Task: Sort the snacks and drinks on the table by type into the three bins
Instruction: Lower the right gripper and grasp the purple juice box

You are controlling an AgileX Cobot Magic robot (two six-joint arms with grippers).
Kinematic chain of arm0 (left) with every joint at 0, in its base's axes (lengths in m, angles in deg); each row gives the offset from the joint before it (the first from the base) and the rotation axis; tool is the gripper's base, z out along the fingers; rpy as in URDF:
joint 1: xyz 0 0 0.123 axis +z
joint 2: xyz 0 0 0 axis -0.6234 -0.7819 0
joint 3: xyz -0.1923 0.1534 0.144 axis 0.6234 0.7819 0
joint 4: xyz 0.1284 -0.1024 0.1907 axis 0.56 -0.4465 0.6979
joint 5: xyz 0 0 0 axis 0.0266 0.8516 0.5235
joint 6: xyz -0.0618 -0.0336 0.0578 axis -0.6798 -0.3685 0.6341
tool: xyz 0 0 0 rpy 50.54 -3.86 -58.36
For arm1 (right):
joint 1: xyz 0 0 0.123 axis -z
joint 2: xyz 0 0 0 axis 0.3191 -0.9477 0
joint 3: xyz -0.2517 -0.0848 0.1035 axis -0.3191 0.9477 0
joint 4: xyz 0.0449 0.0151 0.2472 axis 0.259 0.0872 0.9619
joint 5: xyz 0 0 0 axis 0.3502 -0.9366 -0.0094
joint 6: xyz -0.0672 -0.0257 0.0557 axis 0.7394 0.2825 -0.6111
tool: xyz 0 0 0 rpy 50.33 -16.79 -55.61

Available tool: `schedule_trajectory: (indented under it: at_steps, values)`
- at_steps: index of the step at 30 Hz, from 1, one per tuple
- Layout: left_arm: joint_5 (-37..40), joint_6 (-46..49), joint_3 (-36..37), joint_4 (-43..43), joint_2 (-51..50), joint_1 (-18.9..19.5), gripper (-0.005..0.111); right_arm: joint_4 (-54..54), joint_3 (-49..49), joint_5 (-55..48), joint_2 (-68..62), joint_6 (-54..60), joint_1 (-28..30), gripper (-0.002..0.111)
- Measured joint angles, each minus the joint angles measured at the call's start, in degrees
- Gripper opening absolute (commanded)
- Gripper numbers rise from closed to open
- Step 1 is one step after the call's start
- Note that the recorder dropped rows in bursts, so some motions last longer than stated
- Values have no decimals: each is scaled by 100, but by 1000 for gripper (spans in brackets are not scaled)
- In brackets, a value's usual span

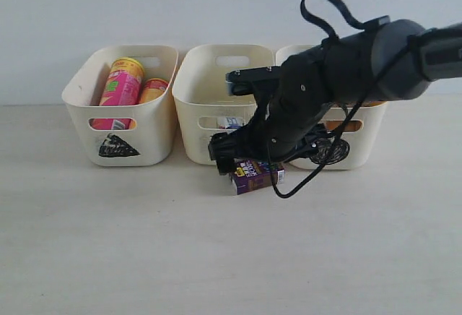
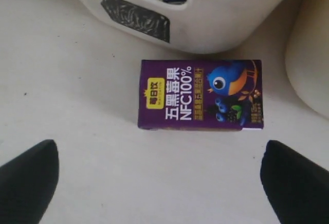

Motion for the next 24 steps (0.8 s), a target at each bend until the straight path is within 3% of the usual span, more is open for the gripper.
schedule_trajectory:
  at_steps: [8,24]
  values:
    - [0,0,0,0,0,0,4,-665,0,369,-405,-738,36,96]
    - [0,9,0,0,0,0,4,-968,0,1033,-925,-831,149,96]
